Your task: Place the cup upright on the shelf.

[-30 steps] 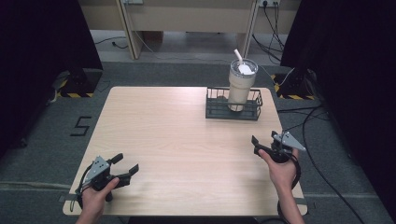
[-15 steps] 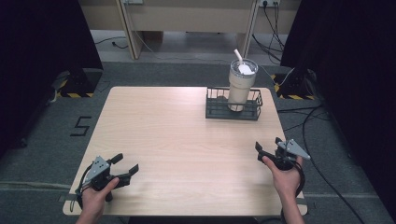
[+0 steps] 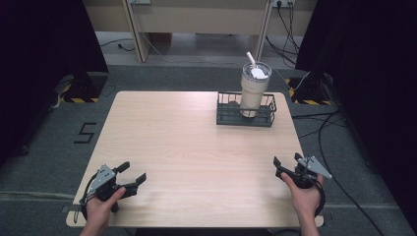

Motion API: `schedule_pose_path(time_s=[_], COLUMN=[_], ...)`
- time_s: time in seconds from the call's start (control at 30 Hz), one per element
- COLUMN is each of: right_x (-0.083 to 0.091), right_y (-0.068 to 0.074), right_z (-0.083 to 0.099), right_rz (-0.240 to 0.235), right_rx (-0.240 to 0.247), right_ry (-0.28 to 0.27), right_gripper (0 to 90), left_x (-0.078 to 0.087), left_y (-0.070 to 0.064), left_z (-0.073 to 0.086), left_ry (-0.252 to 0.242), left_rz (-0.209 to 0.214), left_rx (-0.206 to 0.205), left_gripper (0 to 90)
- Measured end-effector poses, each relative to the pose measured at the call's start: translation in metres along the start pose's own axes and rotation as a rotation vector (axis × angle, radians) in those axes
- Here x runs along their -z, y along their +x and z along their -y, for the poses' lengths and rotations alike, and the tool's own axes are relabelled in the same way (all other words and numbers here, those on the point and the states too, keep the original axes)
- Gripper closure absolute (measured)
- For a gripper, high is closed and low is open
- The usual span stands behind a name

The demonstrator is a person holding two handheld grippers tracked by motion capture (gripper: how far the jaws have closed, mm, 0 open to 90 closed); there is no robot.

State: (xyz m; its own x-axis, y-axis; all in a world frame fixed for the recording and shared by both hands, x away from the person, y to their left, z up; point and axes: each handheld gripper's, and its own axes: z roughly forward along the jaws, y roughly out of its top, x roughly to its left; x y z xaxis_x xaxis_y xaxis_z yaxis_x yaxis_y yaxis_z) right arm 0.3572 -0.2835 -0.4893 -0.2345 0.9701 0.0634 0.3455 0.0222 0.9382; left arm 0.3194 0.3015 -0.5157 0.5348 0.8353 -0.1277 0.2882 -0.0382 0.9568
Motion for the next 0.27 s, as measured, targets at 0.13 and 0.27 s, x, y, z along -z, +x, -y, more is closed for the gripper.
schedule_pose_path(time_s=[0.13, 0.27], right_x=[0.0011, 0.0007], right_y=[-0.0016, -0.0006], right_z=[0.0006, 0.0004], right_rz=[-0.001, -0.013], right_rx=[-0.006, -0.007], right_ry=[-0.007, -0.014], right_gripper=[16.6, 15.8], left_x=[0.0002, -0.0006], left_y=[0.0001, -0.0004], left_z=[-0.0004, -0.0007], left_ry=[-0.003, -0.005], left_rz=[0.003, 0.005], left_rx=[0.0, -0.003], left_gripper=[14.3, 14.3])
